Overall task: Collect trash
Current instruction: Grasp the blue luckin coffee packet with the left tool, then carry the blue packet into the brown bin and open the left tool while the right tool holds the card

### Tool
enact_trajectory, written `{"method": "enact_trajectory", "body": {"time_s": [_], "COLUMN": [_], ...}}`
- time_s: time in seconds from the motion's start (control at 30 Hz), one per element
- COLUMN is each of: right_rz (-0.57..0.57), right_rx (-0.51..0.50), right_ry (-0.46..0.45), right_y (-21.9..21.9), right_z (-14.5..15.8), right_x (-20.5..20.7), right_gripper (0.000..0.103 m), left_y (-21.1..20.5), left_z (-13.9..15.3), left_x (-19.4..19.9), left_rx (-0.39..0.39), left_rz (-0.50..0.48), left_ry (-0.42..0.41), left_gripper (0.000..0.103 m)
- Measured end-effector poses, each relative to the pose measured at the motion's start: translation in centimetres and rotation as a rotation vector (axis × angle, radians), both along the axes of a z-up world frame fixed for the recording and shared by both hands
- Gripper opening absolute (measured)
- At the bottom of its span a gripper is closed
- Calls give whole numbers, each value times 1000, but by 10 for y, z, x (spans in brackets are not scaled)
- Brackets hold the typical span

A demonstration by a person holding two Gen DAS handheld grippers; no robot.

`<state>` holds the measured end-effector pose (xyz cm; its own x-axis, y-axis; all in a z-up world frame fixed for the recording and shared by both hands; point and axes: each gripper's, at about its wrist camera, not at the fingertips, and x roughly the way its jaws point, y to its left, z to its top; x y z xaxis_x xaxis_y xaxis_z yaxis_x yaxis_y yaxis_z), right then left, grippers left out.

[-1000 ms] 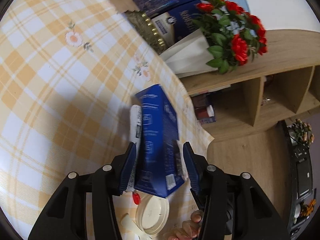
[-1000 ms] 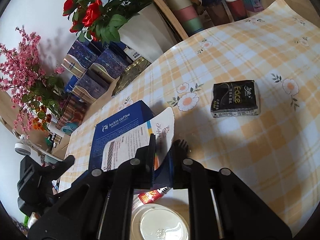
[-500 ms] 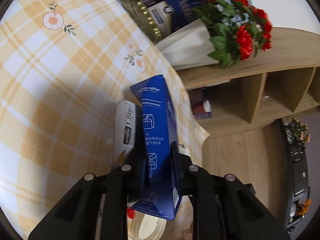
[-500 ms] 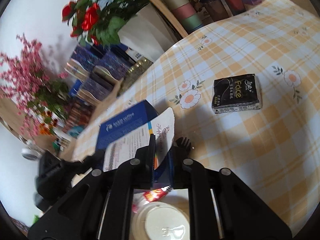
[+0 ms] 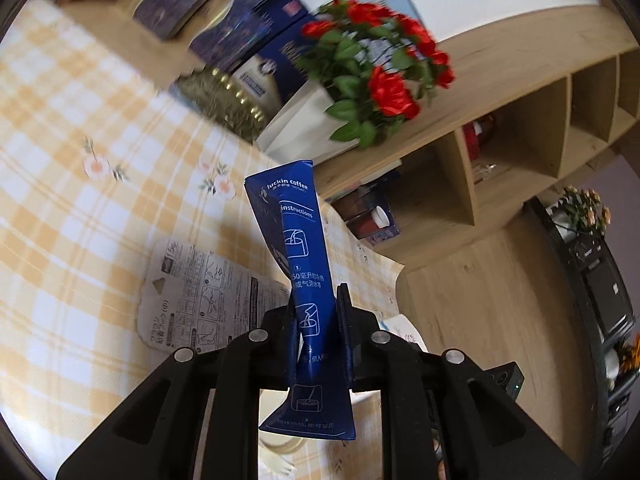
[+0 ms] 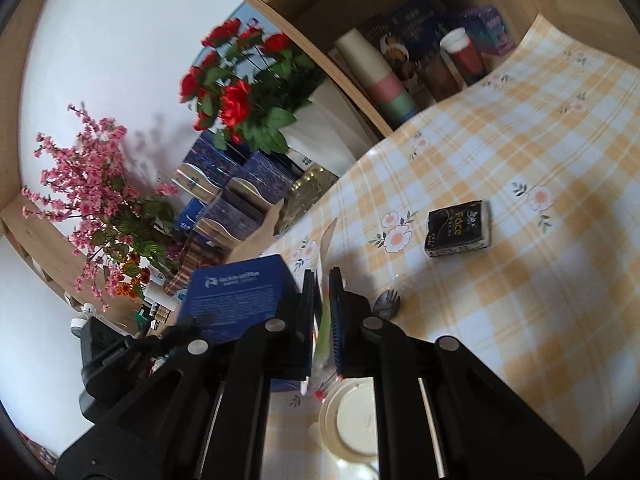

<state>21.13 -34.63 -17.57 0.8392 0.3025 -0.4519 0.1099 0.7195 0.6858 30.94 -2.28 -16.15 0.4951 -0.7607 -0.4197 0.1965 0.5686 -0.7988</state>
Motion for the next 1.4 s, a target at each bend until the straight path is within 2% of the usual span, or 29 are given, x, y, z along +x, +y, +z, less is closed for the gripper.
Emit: {"method": "enact_trajectory", "body": {"time_s": [0.23, 0.43, 0.6, 0.8, 0.9, 1.0, 1.23, 1.4], "right_rz": [22, 58, 97, 139, 157, 171, 172, 154], "right_rx": [-30, -47, -94, -140, -154, -160, -176, -162], "right_ry": [-16, -8, -13, -32, -32, -15, 11, 20], "right_y": [4, 17, 33, 52, 57, 60, 57, 50], "right_z": [21, 30, 36, 39, 37, 32, 24, 19], "right_x": [-49, -94, -135, -187, -204, -218, -236, -239], "right_gripper": [11, 11, 11, 11, 11, 11, 11, 11], "left_y": [19, 33, 46, 51, 48, 44, 13, -21], "left_z": [44, 57, 56, 43, 34, 24, -7, -46], "left_x": [-56, -118, -181, -249, -271, -292, -321, -328], "left_rx": [116, 187, 195, 208, 197, 227, 395, 566], "left_rz": [-57, -123, -189, -285, -348, -410, -579, -700], "left_ry": [-53, -67, -82, -114, -125, -137, -157, -157], "left_gripper": [16, 16, 17, 17, 17, 17, 17, 17]}}
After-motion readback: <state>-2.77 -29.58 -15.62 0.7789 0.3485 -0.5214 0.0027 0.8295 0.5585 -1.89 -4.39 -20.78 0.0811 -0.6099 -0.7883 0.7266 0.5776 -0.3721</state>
